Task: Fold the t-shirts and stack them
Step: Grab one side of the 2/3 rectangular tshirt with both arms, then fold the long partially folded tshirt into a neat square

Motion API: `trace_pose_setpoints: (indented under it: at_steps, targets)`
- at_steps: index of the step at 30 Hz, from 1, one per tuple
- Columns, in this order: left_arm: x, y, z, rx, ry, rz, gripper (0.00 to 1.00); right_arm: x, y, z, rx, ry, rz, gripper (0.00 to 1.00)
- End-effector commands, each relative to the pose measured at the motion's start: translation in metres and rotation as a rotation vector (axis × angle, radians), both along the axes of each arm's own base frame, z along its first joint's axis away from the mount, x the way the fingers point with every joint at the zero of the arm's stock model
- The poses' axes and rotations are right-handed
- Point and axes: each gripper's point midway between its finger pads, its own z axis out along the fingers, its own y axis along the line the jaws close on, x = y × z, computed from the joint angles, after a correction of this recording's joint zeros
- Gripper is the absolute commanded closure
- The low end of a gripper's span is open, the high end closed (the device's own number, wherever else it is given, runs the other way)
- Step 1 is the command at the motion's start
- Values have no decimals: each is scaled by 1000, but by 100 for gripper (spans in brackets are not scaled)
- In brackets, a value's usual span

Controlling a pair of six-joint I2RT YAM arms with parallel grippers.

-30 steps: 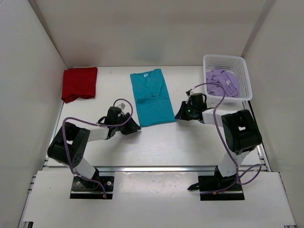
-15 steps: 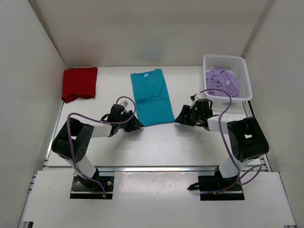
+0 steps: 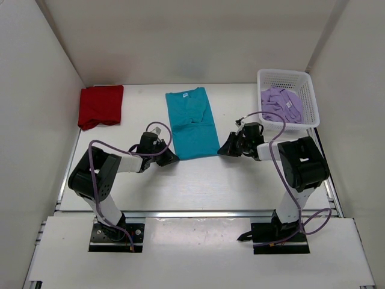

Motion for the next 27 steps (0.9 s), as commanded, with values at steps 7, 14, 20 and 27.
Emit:
trace_pose_setpoints:
  at_steps: [7,14,20,27]
  targets:
    - [-24,14,-3,90,22,-16,100,-33,3,9,6,-30,6,100]
    - [-121,31,-8,152,89,-198,100,-146,-2,-7,-47,38,28,100]
    - [-189,37,12,139,66,-300,100,-218,13,12,-29,46,61,100]
    - [-148,16,134,-27,-156,-251,100,-177,12,111,15,-165,43,100]
